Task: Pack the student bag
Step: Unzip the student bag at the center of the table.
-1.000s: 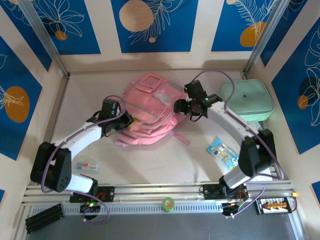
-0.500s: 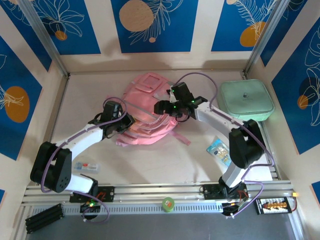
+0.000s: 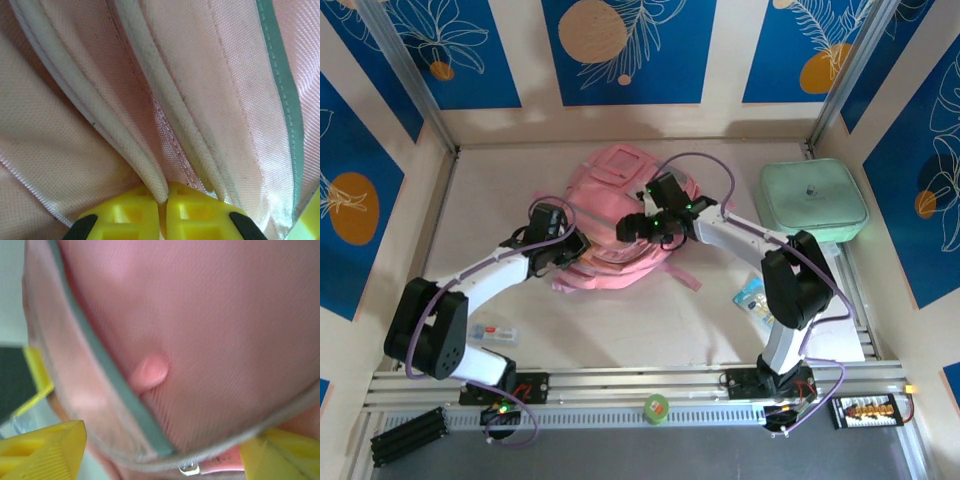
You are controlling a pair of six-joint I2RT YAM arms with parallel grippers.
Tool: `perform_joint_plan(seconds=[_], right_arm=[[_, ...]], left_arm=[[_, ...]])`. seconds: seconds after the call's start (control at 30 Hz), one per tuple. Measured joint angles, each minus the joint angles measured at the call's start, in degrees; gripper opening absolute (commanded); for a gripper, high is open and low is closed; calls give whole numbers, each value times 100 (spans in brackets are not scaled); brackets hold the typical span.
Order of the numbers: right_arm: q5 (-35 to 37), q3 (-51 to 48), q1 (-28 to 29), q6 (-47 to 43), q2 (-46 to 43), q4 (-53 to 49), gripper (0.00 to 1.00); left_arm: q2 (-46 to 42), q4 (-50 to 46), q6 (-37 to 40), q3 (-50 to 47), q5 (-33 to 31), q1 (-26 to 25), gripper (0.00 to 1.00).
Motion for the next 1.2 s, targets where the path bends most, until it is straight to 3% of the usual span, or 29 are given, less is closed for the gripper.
perform_joint_plan(seconds=[0.2, 0.33, 0.73, 1.07, 1.2], right_arm=[[-149, -415, 339, -63, -501, -162, 79], [227, -426, 511, -192, -573, -295, 75], [2538, -37, 1034, -929, -442, -927, 45], [2966, 22, 1069, -1222, -15, -966, 35], [3016, 177, 1036, -1207, 177, -1034, 19]], left_arm=[[164, 205, -2, 0, 37, -31, 10], [164, 269, 0, 0, 68, -42, 10], [162, 267, 2, 0, 66, -42, 10], [162, 269, 2, 0, 68, -42, 10], [162, 267, 2, 0, 68, -42, 10]])
